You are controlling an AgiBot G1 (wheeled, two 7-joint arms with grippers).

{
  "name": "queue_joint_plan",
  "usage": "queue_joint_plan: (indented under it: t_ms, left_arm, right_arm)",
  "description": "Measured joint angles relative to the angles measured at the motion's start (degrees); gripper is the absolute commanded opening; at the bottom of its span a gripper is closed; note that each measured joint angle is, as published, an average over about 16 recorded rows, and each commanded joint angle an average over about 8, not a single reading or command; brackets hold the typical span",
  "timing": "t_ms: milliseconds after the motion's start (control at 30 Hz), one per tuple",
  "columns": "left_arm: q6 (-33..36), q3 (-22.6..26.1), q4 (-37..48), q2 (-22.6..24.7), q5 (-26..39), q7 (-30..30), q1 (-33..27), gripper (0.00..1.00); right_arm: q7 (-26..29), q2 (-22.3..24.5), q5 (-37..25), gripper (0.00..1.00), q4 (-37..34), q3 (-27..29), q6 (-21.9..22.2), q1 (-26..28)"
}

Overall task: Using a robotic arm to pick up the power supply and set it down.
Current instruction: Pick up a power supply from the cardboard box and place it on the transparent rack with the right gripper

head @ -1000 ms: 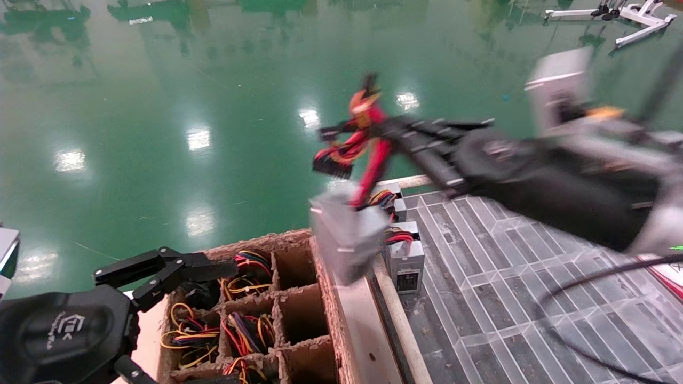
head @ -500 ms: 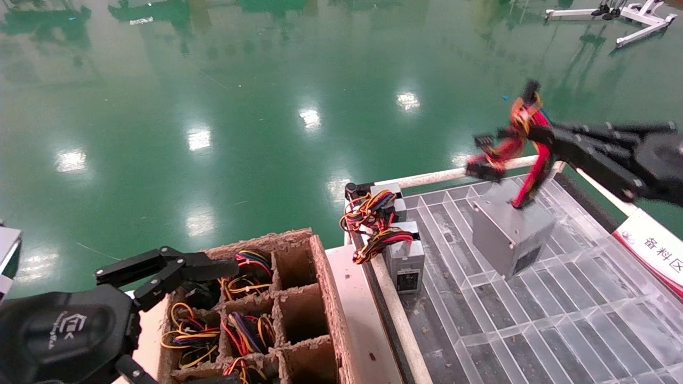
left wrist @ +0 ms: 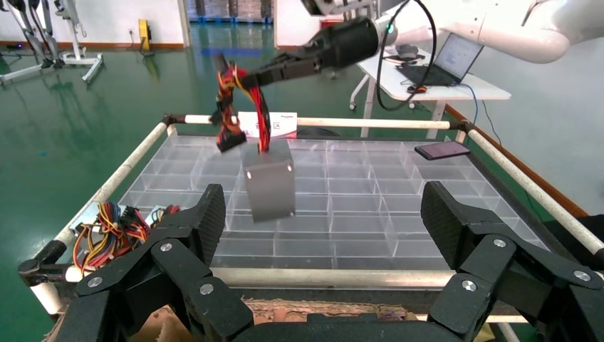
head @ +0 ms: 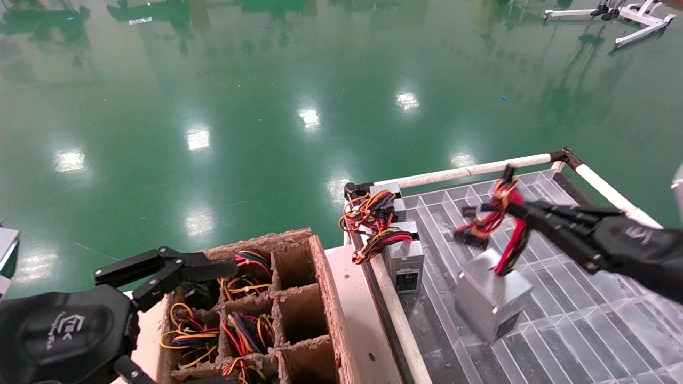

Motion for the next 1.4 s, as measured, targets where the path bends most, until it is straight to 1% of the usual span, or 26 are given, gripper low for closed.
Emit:
queue_joint_plan:
  t_ms: [200, 567, 800, 1033, 1067, 1100, 1300, 1333, 1400]
  left_arm:
    - [0.00, 0.00, 0.00, 0.00, 0.00, 0.00, 0.00, 1.00]
    - [0.00, 0.00, 0.00, 0.00, 0.00, 0.00, 0.00, 1.00]
    - [0.00, 0.00, 0.00, 0.00, 0.00, 0.00, 0.00, 1.00]
    - [0.00, 0.00, 0.00, 0.00, 0.00, 0.00, 0.00, 1.00]
    - [0.00, 0.00, 0.00, 0.00, 0.00, 0.00, 0.00, 1.00]
    - [0.00, 0.00, 0.00, 0.00, 0.00, 0.00, 0.00, 1.00]
    - [-0.01, 0.00, 0.00, 0.00, -0.01, 0.00, 0.01, 1.00]
    - [-0.01, 0.00, 0.01, 0.00, -0.01, 0.00, 0.01, 1.00]
    - [-0.01, 0.00, 0.01, 0.00, -0.01, 0.00, 0.01, 1.00]
  right_arm:
    - [0.12, -2.80, -1.51, 0.00, -1.37, -2.02, -0.37, 1.17]
    - [0.36, -8.61, -5.04, 0.00, -4.83, -5.87, -0.26, 5.48]
    - [-0.55, -11.38, -6.47, 0.00, -8.81, -7.40, -0.58, 7.40]
    - [-2.56, -12.79, -6.87, 0.00, -13.95, -7.85, -1.33, 8.12]
    - [-2.85, -12.90, -6.87, 0.05, -14.64, -7.86, -1.43, 8.15]
    - [-3.17, -13.01, -6.86, 0.15, -15.38, -7.86, -1.54, 8.19]
    - [-4.65, -13.34, -6.65, 0.90, -18.88, -7.74, -2.18, 8.25]
    - [-4.81, -13.36, -6.61, 0.98, -19.26, -7.72, -2.26, 8.25]
    - [-5.04, -13.39, -6.54, 1.00, -19.87, -7.68, -2.40, 8.25]
